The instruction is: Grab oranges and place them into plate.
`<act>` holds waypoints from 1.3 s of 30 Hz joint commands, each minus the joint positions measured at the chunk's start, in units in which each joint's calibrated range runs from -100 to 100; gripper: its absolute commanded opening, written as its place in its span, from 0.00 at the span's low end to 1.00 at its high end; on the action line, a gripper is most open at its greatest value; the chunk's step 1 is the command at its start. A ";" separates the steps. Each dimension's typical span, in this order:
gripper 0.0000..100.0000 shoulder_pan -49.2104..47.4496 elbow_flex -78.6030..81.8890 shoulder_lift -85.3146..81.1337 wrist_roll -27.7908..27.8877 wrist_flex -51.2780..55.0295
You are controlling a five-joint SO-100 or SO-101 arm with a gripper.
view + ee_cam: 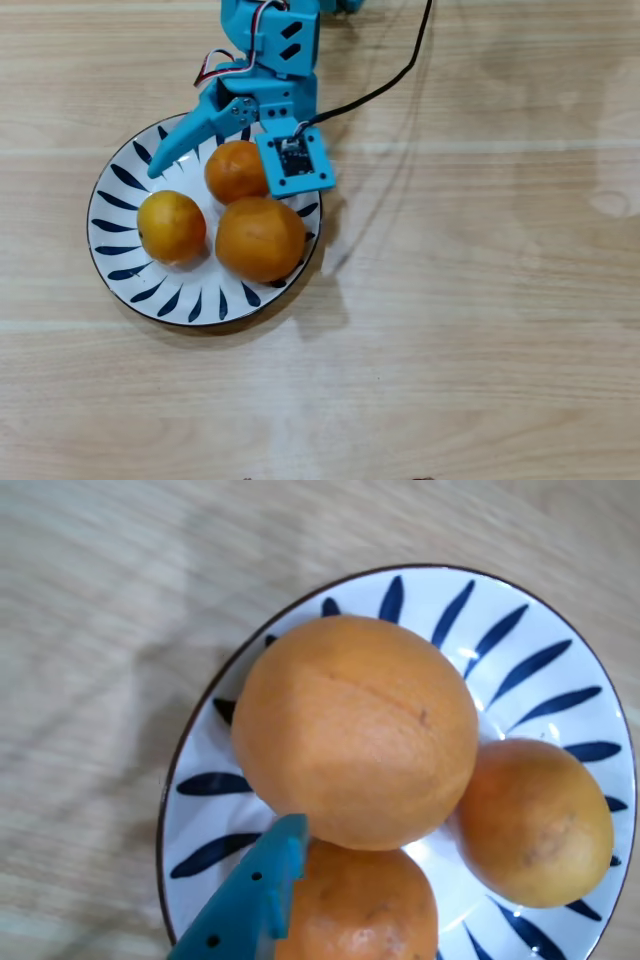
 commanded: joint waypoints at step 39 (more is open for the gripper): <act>0.02 -14.53 78.33 -88.28 30.14 5.54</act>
